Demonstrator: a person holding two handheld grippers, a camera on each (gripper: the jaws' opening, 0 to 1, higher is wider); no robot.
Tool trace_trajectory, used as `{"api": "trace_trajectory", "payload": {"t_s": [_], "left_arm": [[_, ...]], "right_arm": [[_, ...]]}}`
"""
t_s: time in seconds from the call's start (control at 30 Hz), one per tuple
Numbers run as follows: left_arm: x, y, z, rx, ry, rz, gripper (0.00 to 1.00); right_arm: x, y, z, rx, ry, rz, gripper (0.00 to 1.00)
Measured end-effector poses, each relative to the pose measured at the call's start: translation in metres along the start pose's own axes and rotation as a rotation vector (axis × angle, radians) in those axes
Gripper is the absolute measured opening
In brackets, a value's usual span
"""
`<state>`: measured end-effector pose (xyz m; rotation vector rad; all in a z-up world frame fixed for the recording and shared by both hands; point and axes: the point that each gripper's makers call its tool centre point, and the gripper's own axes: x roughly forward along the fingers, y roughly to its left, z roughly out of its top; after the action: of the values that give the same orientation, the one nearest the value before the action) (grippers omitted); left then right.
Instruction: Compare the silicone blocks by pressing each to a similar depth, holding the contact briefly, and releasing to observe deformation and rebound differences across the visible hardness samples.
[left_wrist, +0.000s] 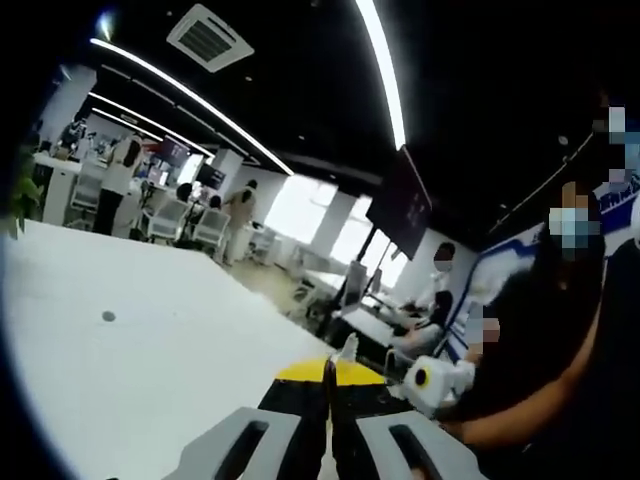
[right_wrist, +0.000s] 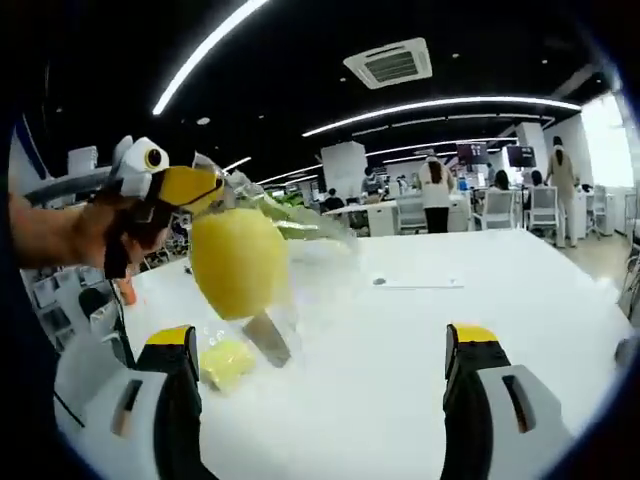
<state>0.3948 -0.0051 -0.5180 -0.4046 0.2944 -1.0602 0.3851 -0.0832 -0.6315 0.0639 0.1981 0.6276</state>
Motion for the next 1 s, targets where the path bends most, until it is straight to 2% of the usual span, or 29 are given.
{"api": "trace_trajectory", "payload": {"t_s": [0.1,0.17,0.3,0.47,0.7,0.9,1.0], "left_arm": [[-0.002,0.004,0.000,-0.020,-0.014,0.013,0.00],[-0.003,0.009,-0.002,-0.039,-0.022,0.023,0.00],[-0.005,0.018,-0.007,-0.078,-0.034,0.043,0.00],[-0.003,0.022,-0.013,-0.096,-0.031,0.049,0.00],[-0.002,0.026,-0.019,-0.120,-0.026,0.061,0.00],[0.000,0.031,-0.021,-0.149,-0.032,0.060,0.00],[0.002,0.032,-0.023,-0.155,-0.029,0.059,0.00]], "right_arm": [[-0.006,0.001,-0.023,0.003,0.040,-0.012,0.96],[-0.012,-0.004,-0.034,-0.013,0.056,-0.055,0.96],[-0.019,-0.009,-0.046,0.036,0.054,-0.096,0.96],[-0.019,-0.006,-0.051,0.042,0.053,-0.096,0.96],[-0.005,0.011,-0.059,-0.006,0.071,-0.040,0.96],[-0.009,0.006,-0.063,-0.024,0.086,-0.064,0.96],[-0.010,0.000,-0.068,-0.004,0.099,-0.084,0.96]]}}
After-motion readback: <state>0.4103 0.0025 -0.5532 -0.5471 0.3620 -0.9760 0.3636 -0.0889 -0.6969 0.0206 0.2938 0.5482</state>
